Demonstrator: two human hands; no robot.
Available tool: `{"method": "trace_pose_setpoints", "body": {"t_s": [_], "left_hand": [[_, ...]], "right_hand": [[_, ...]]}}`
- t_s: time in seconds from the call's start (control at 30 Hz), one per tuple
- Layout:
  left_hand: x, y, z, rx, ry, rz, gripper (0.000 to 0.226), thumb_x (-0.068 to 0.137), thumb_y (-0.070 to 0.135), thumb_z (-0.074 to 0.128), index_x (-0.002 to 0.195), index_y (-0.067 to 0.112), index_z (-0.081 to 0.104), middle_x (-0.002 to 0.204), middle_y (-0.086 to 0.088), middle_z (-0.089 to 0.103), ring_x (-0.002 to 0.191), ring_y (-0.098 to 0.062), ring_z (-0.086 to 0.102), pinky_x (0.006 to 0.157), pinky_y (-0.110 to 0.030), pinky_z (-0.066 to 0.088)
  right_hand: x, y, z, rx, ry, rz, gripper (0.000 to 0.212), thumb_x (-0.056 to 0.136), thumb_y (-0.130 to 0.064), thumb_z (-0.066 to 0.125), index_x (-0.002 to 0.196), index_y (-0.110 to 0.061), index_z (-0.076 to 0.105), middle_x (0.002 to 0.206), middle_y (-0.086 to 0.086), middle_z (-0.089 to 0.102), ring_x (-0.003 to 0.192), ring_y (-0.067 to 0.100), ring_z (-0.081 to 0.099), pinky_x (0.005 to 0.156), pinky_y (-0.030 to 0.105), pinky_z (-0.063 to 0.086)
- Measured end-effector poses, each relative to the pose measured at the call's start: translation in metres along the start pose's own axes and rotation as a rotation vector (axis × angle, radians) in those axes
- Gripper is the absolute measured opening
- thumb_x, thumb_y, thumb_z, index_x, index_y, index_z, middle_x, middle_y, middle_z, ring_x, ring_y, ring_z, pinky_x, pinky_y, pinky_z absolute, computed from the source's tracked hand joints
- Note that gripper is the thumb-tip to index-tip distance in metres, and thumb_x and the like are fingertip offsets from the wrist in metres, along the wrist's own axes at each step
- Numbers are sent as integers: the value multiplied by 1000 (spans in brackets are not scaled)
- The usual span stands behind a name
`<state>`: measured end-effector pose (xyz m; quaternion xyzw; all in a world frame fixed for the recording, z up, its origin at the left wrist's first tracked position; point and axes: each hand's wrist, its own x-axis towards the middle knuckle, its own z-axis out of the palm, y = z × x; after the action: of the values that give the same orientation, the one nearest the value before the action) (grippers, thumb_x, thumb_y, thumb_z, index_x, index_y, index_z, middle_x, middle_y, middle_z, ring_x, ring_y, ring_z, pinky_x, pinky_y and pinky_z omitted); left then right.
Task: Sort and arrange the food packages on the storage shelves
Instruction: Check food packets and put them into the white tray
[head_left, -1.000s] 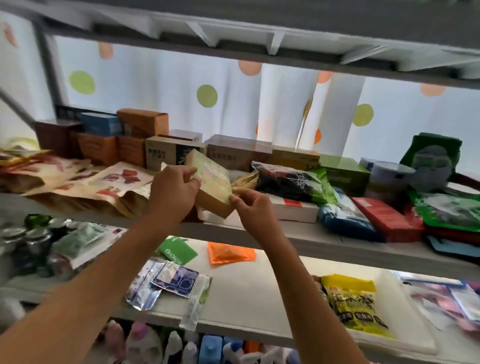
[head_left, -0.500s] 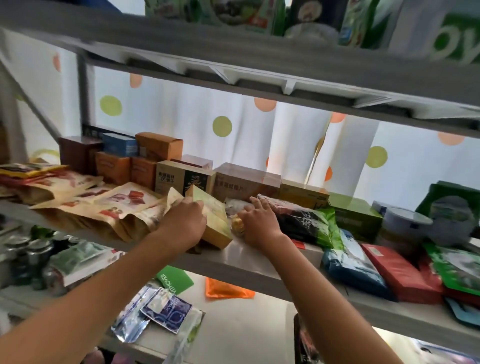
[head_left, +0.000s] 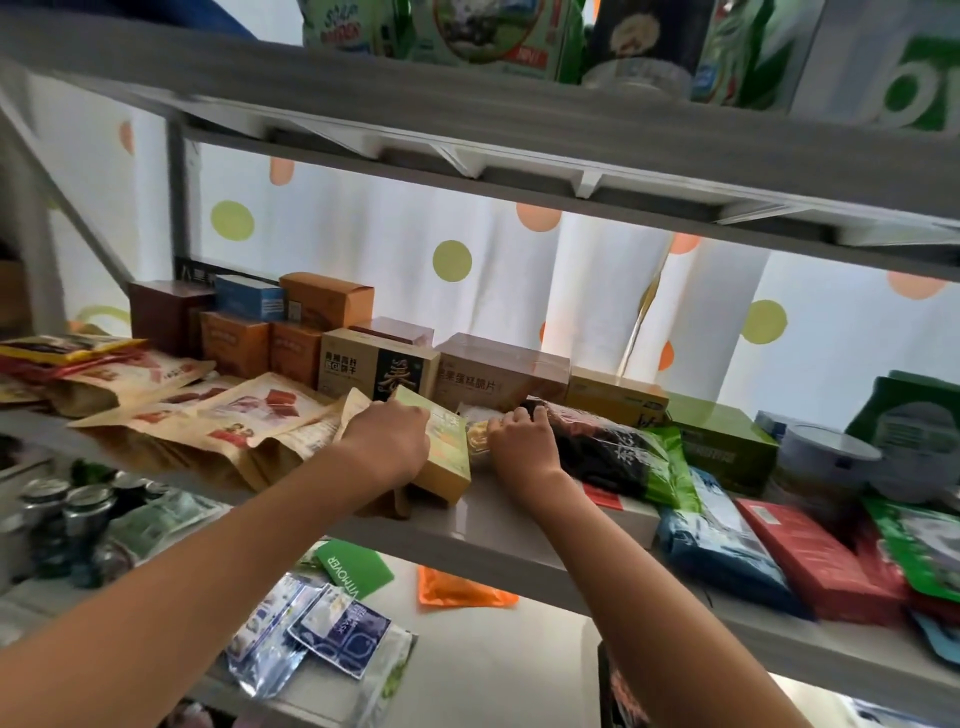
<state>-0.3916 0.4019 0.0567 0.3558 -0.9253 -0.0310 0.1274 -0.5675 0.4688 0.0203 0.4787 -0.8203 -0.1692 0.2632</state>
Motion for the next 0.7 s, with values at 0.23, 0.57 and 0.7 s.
{"method": "trace_pose_setpoints", "body": {"t_s": [0.23, 0.57, 0.7], "left_hand": [[0, -5, 8, -53, 19, 47, 23, 101, 22, 39, 120, 16, 50, 116, -12, 55, 105, -28, 55, 89, -43, 49], [-2, -4, 14, -44, 72, 93, 30, 97, 10, 43, 124, 15, 54, 122, -8, 55, 111, -27, 54, 96, -49, 47], [-5, -6, 13, -42, 81, 99, 25, 100, 19, 38, 119, 14, 54, 120, -10, 56, 110, -28, 52, 96, -49, 45]], "right_hand": [[10, 21, -4, 245, 171, 134, 25, 95, -12, 50, 119, -12, 57, 117, 8, 70, 112, 30, 63, 104, 41, 41], [11, 25, -41, 773, 353, 185, 23, 105, -31, 46, 115, -15, 59, 99, 12, 72, 90, 35, 67, 80, 46, 54], [7, 18, -42, 574, 282, 116, 21, 103, -20, 48, 121, -16, 59, 106, 7, 72, 95, 30, 69, 88, 41, 52]]}}
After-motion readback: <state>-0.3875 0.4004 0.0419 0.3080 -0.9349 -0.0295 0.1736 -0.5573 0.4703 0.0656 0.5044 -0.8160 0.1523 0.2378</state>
